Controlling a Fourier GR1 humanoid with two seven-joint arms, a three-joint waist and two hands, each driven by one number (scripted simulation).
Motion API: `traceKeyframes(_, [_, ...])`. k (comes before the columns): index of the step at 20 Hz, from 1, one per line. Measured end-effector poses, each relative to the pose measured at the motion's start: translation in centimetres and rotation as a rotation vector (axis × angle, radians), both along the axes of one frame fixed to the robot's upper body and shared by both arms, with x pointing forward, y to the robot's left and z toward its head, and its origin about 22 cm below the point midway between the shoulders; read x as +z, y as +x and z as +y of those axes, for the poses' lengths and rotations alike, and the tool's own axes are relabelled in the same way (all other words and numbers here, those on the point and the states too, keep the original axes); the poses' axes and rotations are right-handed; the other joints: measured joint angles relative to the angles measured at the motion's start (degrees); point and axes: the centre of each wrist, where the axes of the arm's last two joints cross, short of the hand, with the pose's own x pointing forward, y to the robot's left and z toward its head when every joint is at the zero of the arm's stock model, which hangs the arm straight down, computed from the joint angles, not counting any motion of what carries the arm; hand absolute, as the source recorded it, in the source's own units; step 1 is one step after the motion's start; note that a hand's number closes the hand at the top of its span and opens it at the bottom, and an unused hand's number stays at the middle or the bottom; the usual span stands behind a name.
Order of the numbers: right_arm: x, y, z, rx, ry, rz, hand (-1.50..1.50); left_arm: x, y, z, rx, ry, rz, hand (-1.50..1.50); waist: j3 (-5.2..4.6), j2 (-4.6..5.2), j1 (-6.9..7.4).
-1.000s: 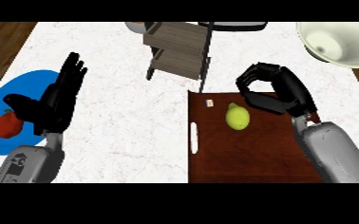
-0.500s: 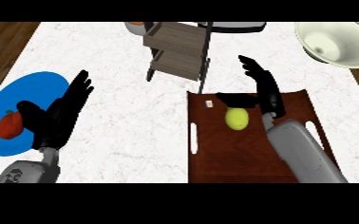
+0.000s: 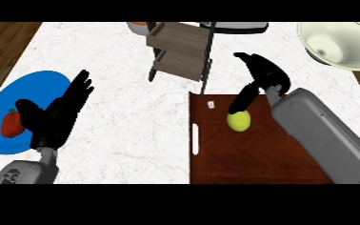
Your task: Pick the pear from the tray and place it in the tiered basket
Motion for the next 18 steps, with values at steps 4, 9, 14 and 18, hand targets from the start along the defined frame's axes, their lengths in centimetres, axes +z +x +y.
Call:
traceKeyframes(4, [2.4,1.1,1.8,0.09,-0.05,0.175,-1.5,-0.2,-0.4,0.3,0.001,0.002,0.006,0.0,0.07,0.0,0.0])
traceKeyframes(9, [2.8,1.2,4.6,0.138,-0.046,0.241,-1.5,-0.6,-0.6,0.5,0.016,0.003,0.004,0.0,0.17,0.03,-0.64])
traceKeyframes(14, [0.4,1.3,5.7,0.109,-0.095,0.276,-1.5,0.0,-0.4,0.9,0.016,-0.006,0.005,0.0,0.22,0.09,-0.86])
traceKeyframes(18, [-1.6,1.1,5.9,0.082,-0.135,0.309,-1.5,-0.3,-1.1,1.5,0.018,-0.004,0.002,0.0,0.24,0.09,-0.95])
